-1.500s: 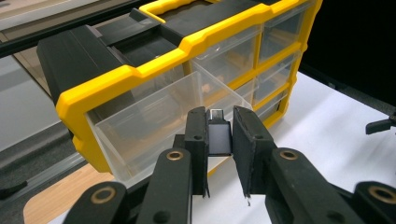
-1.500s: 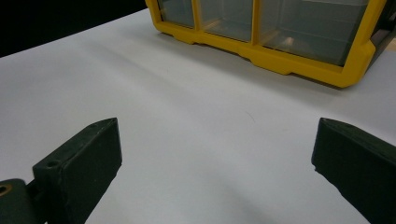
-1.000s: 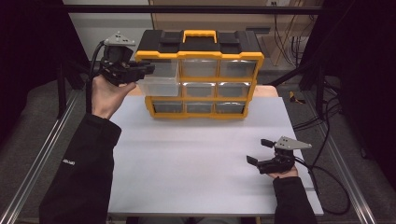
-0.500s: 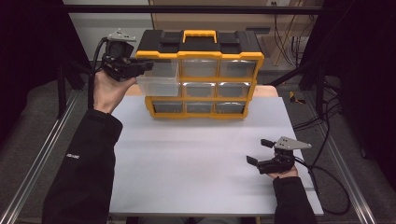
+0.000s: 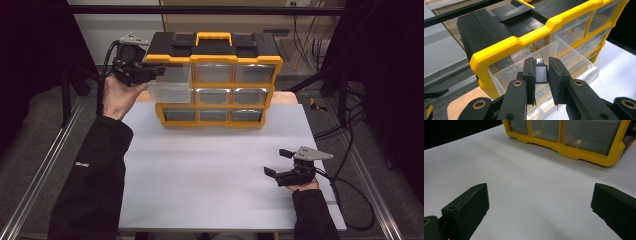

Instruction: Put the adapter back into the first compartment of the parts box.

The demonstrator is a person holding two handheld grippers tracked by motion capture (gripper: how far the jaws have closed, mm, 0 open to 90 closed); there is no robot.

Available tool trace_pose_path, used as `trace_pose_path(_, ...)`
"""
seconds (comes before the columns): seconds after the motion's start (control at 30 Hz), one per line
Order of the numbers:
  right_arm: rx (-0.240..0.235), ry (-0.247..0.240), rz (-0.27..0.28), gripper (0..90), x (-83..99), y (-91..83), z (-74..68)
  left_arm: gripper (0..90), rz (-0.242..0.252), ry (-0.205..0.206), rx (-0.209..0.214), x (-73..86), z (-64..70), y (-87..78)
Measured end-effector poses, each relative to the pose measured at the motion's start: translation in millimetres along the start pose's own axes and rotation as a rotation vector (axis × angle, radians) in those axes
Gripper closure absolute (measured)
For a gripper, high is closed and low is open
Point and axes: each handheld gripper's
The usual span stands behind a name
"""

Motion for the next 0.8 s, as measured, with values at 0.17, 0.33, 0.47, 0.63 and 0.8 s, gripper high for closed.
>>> trace_pose_path(0.17,0.0,-0.001,0.0,2.1,0.1,0.1,0.1,75.4,-0.01,-0.002,0.0,1.7,-1.6,4.3)
trace_pose_path(0.33,-0.001,0.0,-0.002,2.1,0.2,0.3,-0.1,75.4,-0.015,-0.004,-0.001,3.3,-3.5,6.6)
trace_pose_path(0.47,-0.001,-0.001,-0.001,2.1,0.2,0.3,-0.1,75.4,-0.018,-0.007,0.001,5.0,-4.6,8.7)
trace_pose_path(0.63,-0.001,-0.001,-0.004,2.1,0.3,0.5,0.0,75.4,-0.028,-0.007,-0.001,7.0,-5.8,12.0)
trace_pose_path(0.8,0.0,-0.002,-0.003,2.1,0.3,0.4,0.0,75.5,-0.035,-0.005,-0.001,9.3,-6.5,13.8)
Point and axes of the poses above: each handheld gripper's, and its own axes: y roughly forward along the jaws, x roughly out of its underside, z roughly to its right, and after that the axes turned 7 degrees about x, right-handed
